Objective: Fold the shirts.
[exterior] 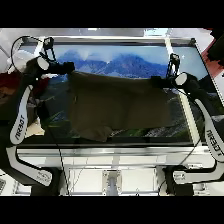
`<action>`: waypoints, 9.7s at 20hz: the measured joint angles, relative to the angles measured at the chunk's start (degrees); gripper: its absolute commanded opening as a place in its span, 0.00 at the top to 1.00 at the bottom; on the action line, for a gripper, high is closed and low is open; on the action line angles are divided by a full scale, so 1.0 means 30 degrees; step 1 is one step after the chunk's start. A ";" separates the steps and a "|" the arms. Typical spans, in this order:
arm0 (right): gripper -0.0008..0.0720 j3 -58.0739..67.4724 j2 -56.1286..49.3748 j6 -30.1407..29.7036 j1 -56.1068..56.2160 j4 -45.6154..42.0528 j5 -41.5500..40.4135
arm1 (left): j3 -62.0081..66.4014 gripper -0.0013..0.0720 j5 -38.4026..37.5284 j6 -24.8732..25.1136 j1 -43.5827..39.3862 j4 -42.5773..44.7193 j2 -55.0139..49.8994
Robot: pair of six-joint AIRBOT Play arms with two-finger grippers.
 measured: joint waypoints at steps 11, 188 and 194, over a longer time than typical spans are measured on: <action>0.30 0.2084 0.3366 -0.0138 -0.5763 -0.2113 0.4313 | 0.2266 0.32 -0.8131 0.3504 0.4065 0.1355 0.7002; 0.47 -0.6288 1.1125 -0.4189 -0.9304 0.0211 1.4688 | -2.3897 0.29 -1.0382 0.0007 0.5931 -0.2368 1.4127; 0.47 -0.6295 1.1140 -0.4211 -0.9304 0.0430 1.4812 | -2.3911 0.97 -0.9508 0.1435 0.5931 -0.4393 1.3311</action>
